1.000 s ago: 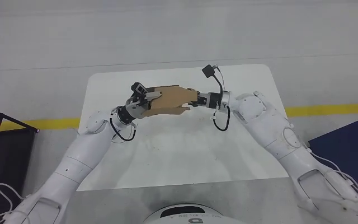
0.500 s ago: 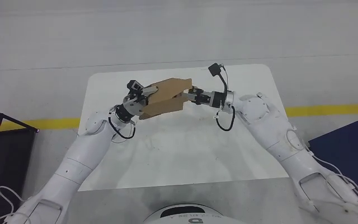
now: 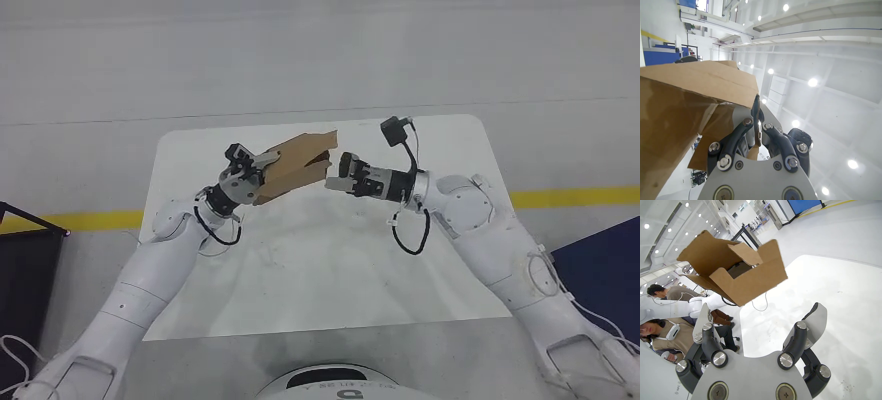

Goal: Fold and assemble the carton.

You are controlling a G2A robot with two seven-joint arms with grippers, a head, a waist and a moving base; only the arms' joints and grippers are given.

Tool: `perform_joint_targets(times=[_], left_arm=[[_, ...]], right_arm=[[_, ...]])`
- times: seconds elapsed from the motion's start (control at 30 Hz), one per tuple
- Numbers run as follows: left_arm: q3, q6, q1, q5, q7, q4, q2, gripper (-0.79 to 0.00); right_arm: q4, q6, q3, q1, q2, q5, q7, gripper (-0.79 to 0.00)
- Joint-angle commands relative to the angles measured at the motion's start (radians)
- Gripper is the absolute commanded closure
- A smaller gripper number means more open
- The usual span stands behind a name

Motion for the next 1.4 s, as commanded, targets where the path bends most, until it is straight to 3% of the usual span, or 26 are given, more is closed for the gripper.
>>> perform_joint_targets(times=[0.0, 0.7, 1.07, 1.37], left_arm=[[0.001, 0.007, 0.001, 0.015, -0.009, 0.0, -0.003, 0.0], [-0.036, 0.033, 0.017, 0.071, -0.021, -0.034, -0.025, 0.0], [-0.094, 0.051, 0.045, 0.021, -0.047, -0.039, -0.03, 0.0], [-0.11, 0.091, 0.04, 0.029, -0.099, -0.026, -0.036, 0.0]], right_arm=[[0.008, -0.007, 0.004, 0.001, -0.003, 0.019, -0.028, -0.785], [0.107, 0.024, -0.076, 0.103, -0.045, 0.032, 0.001, -0.785], [0.105, -0.063, 0.04, 0.014, -0.023, 0.089, -0.041, -0.785], [0.104, -0.014, 0.034, 0.006, -0.026, 0.066, -0.02, -0.785]])
